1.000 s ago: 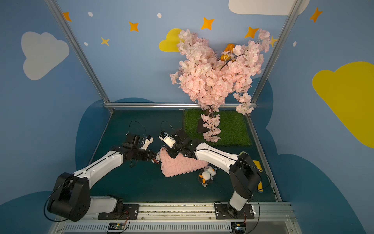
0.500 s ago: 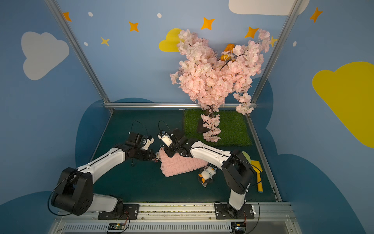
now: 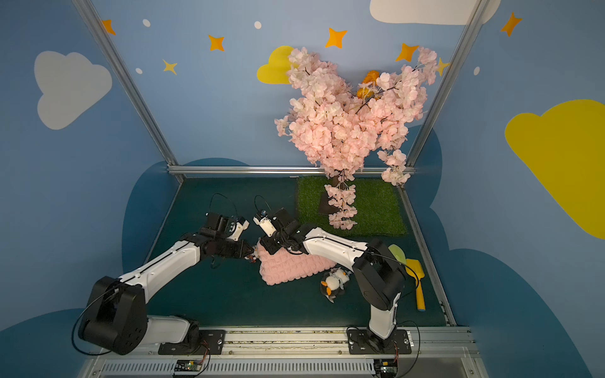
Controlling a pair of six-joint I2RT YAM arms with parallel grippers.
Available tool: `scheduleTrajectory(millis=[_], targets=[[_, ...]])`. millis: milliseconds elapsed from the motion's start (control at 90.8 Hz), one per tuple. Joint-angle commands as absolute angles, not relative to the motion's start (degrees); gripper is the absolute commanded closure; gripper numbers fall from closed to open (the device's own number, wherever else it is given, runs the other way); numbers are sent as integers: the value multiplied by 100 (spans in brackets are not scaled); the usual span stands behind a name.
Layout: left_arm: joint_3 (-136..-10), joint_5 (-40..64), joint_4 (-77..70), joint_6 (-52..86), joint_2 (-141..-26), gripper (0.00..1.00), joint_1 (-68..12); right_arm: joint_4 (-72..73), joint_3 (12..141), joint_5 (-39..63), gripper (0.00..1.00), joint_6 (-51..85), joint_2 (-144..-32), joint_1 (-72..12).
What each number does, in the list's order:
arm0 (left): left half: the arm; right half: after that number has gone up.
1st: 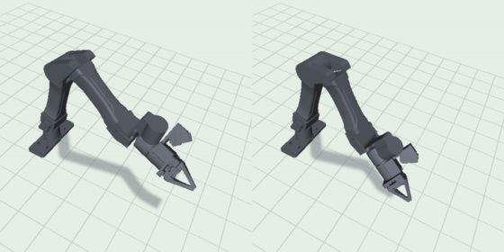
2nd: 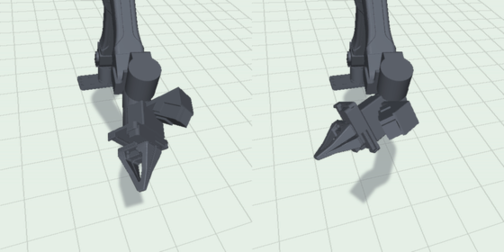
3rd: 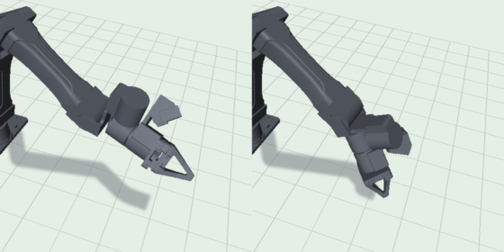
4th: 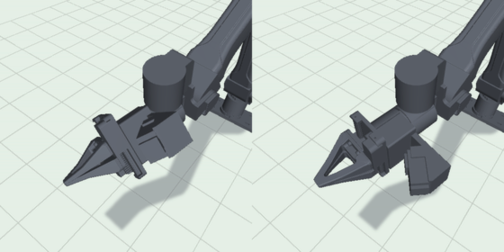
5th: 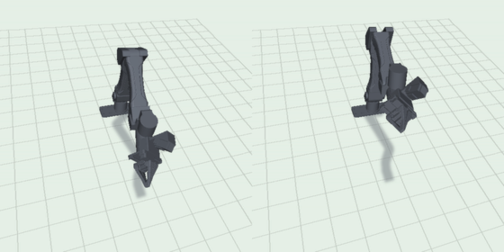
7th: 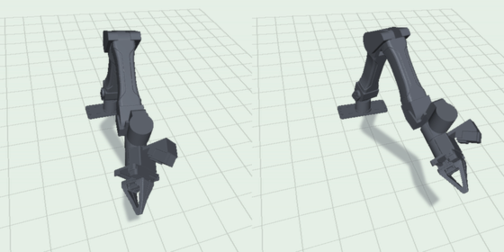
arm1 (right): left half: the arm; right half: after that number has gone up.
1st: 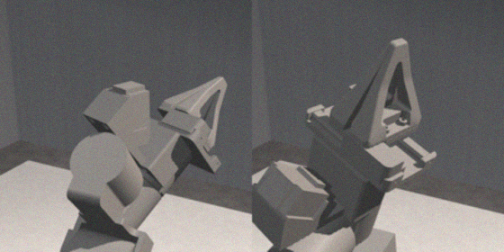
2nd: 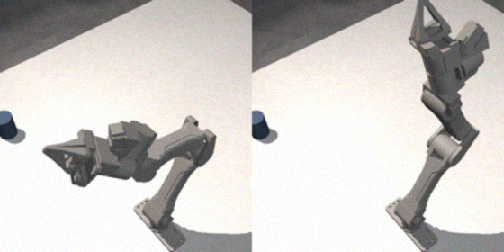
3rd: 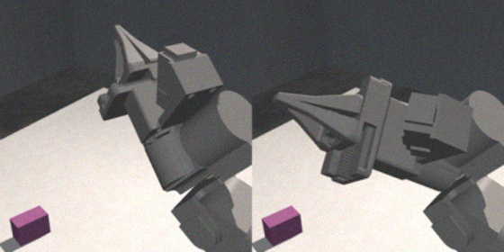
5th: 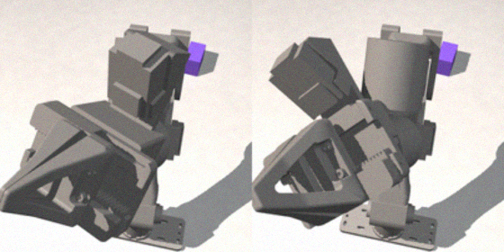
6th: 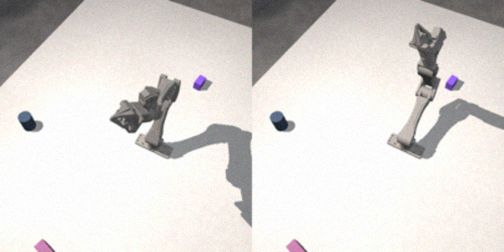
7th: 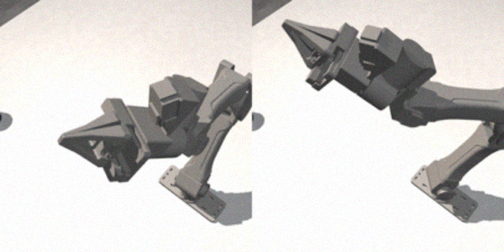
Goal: Remove the decoration from the bag
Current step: Place the decoration item at the center of the board.
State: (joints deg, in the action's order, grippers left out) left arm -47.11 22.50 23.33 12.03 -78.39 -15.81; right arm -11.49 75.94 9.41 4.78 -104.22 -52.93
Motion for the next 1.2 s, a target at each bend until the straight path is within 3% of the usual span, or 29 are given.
scheduleTrajectory(millis=[0,297,606,947,1189], targets=[[-4634,2455,2158,1286,-7655,88,-1592,-1012,7743,1184,67,645,-10346,-5392],[-4515,2801,1980,1254,-7445,87,-1586,-992,7835,1417,66,976,-10502,-5373],[-4366,2988,1794,1201,-7228,86,-1584,-1037,7893,1623,81,1067,-10638,-5301],[-4309,2906,1779,1323,-7078,82,-1438,-1491,8048,1424,85,799,-10874,-5390],[-4254,2960,1836,1309,-7024,74,-1256,-1553,8086,1336,87,795,-10969,-5394]])
